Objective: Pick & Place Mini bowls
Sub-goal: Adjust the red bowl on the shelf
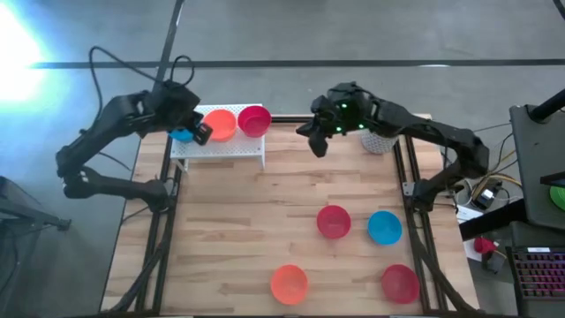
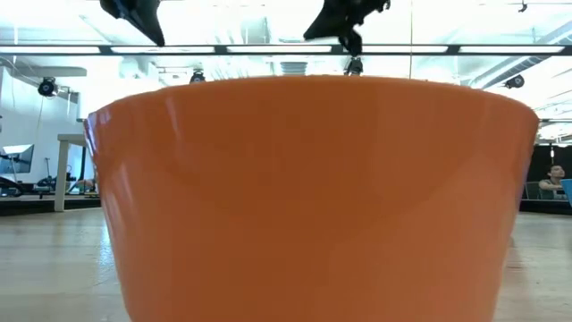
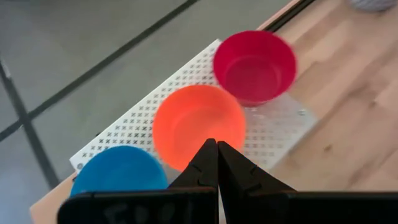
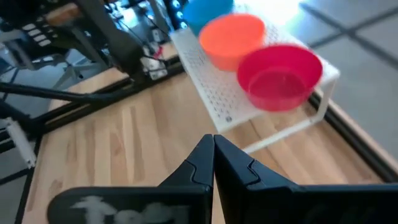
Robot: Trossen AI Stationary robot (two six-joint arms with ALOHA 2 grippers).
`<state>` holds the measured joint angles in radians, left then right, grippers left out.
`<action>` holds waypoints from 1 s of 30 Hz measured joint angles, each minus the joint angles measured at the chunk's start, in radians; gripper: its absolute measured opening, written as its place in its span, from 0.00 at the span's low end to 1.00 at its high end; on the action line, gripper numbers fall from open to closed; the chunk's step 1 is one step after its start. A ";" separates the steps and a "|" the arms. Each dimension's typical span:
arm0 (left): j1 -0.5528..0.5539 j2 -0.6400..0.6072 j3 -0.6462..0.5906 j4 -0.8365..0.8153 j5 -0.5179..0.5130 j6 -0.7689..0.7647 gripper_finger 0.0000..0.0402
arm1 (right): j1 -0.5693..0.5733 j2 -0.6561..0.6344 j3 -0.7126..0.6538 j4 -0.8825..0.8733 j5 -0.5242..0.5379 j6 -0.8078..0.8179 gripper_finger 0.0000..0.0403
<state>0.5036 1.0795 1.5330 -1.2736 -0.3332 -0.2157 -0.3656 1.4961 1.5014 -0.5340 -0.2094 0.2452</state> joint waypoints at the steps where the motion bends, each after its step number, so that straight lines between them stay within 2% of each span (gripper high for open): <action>1: -0.012 -0.014 0.000 0.000 0.000 -0.001 0.00 | -0.010 0.014 0.000 0.000 0.000 0.017 0.02; 8: -0.075 -0.102 0.000 0.000 0.000 -0.052 0.00 | -0.080 0.109 0.000 0.004 -0.008 0.047 0.02; 14: -0.082 -0.148 -0.001 0.000 -0.001 -0.074 0.00 | -0.123 0.205 0.000 0.089 -0.082 0.089 0.02; 24: -0.082 -0.155 -0.002 0.000 -0.001 -0.074 0.00 | -0.183 0.334 0.004 0.211 -0.139 0.194 0.02; 30: -0.082 -0.153 -0.002 0.000 -0.001 -0.073 0.00 | -0.196 0.412 0.078 0.211 -0.144 0.218 0.02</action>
<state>0.4213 0.9268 1.5311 -1.2732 -0.3340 -0.2890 -0.5613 1.9078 1.5795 -0.3234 -0.3531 0.4630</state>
